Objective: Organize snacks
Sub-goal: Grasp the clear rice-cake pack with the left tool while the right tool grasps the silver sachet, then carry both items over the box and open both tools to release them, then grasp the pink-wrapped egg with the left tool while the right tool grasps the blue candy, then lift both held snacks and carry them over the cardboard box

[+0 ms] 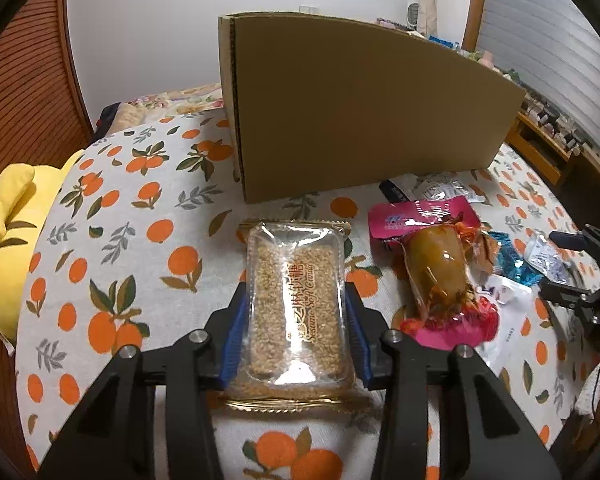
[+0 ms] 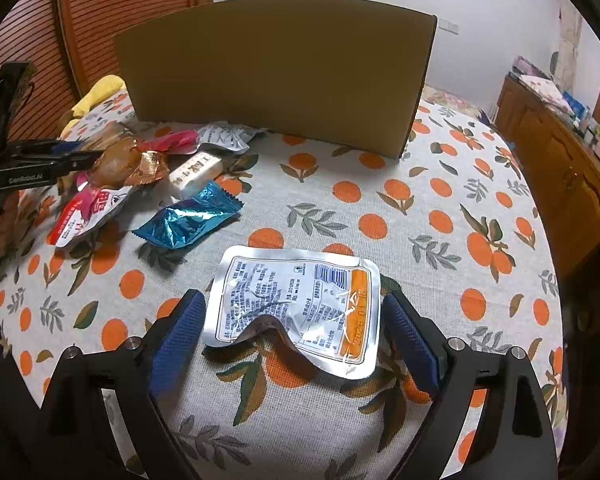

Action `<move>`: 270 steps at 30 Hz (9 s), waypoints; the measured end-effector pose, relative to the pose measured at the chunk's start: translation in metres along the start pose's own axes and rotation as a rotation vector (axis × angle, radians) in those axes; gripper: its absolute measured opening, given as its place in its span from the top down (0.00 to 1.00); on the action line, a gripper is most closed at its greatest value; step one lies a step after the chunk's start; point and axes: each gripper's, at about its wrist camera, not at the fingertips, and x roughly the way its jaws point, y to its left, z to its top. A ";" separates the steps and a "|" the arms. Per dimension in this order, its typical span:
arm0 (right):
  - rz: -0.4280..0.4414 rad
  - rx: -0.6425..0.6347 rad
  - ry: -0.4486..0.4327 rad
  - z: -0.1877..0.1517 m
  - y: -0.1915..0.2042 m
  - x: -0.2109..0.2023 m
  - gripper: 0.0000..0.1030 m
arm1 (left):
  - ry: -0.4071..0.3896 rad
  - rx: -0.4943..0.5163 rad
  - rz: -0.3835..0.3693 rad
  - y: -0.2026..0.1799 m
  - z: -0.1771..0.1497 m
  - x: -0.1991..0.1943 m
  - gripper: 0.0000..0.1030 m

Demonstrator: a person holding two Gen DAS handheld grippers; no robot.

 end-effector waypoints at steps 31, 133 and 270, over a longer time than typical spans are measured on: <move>0.021 0.050 -0.039 -0.005 -0.002 -0.013 0.21 | -0.122 0.025 -0.101 -0.043 -0.012 -0.051 0.58; 0.094 0.081 -0.123 0.215 0.005 0.041 0.20 | -0.185 0.034 0.003 -0.007 0.168 -0.026 0.51; 0.100 0.057 -0.307 0.032 0.017 -0.096 0.78 | -0.229 0.066 -0.126 -0.063 0.012 -0.114 0.64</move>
